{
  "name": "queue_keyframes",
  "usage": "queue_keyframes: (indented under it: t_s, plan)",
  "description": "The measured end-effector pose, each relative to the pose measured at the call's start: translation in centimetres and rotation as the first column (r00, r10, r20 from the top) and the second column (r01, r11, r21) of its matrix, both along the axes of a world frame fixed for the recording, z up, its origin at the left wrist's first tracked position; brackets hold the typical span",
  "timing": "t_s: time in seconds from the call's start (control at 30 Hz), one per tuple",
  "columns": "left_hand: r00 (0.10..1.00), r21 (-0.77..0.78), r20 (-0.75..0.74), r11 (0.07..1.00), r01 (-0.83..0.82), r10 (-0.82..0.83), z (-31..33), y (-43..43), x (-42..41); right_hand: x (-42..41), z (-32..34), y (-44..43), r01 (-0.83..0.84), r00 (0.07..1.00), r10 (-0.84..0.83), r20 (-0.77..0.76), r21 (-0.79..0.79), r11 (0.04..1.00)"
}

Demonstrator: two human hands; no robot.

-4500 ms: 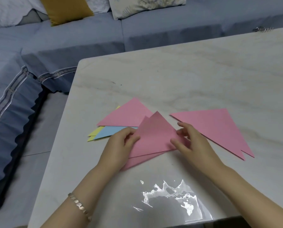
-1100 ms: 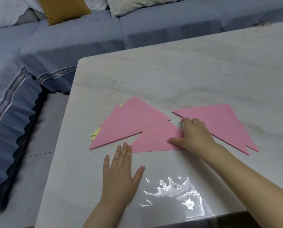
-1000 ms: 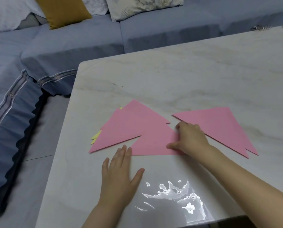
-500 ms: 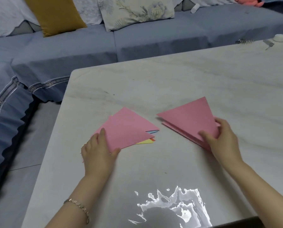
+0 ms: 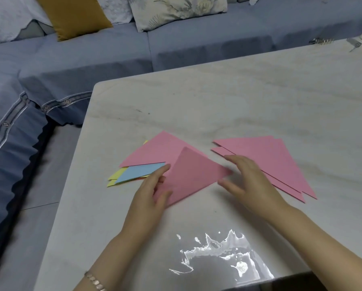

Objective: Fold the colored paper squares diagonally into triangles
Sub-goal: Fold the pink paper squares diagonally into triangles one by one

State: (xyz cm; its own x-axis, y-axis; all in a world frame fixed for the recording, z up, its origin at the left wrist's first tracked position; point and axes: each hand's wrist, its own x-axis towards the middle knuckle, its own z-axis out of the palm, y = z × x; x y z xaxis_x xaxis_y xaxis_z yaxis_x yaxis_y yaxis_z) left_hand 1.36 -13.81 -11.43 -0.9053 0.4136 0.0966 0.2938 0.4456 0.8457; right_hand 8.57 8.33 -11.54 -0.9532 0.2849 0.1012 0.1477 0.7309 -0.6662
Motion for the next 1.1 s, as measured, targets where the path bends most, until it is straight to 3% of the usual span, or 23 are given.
queue_keyframes:
  t_s: [0.07,0.17,0.3,0.4,0.5,0.6,0.7,0.83,1.1]
  plan:
    - [0.998,0.054,0.048,0.998,0.033,-0.035,0.0,0.5,-0.1,0.2,0.0,-0.5,-0.001,0.998,0.005,0.07,-0.053,0.999]
    - [0.997,-0.037,0.055,0.998,0.055,-0.053,-1.1,1.4,0.1,0.8,-1.0,-1.0,-0.011,0.99,0.009,0.141,0.012,1.0]
    - [0.964,-0.349,-0.244,0.937,0.012,-0.104,-3.4,2.0,0.3,1.2,-2.8,-1.6,0.019,0.988,-0.036,0.152,0.112,0.994]
    - [0.875,-0.438,-0.395,0.895,0.087,-0.279,-4.8,1.9,1.5,1.2,-3.4,-1.9,0.103,0.992,-0.112,0.056,0.143,0.984]
    - [0.86,-0.601,-0.317,0.786,0.145,-0.401,-5.5,1.5,3.3,1.5,-4.0,-2.9,0.031,0.993,0.005,-0.118,0.295,0.955]
    - [0.88,-0.707,-0.227,0.692,0.145,-0.416,-5.8,1.1,3.8,2.1,-4.3,-4.9,-0.151,0.982,0.182,-0.054,0.36,0.921]
    - [0.893,-0.743,-0.194,0.655,0.136,-0.406,-5.6,0.9,4.0,2.7,-4.6,-6.3,-0.278,0.96,0.27,0.077,0.386,0.88]
    - [0.901,-0.763,-0.184,0.635,0.122,-0.394,-5.6,0.9,4.2,3.6,-4.5,-5.8,-0.261,0.964,0.216,0.153,0.417,0.87]
    - [0.897,-0.762,-0.254,0.646,0.045,-0.361,-5.7,1.2,4.4,6.5,-4.4,-1.1,-0.092,0.992,0.04,0.118,0.479,0.873]
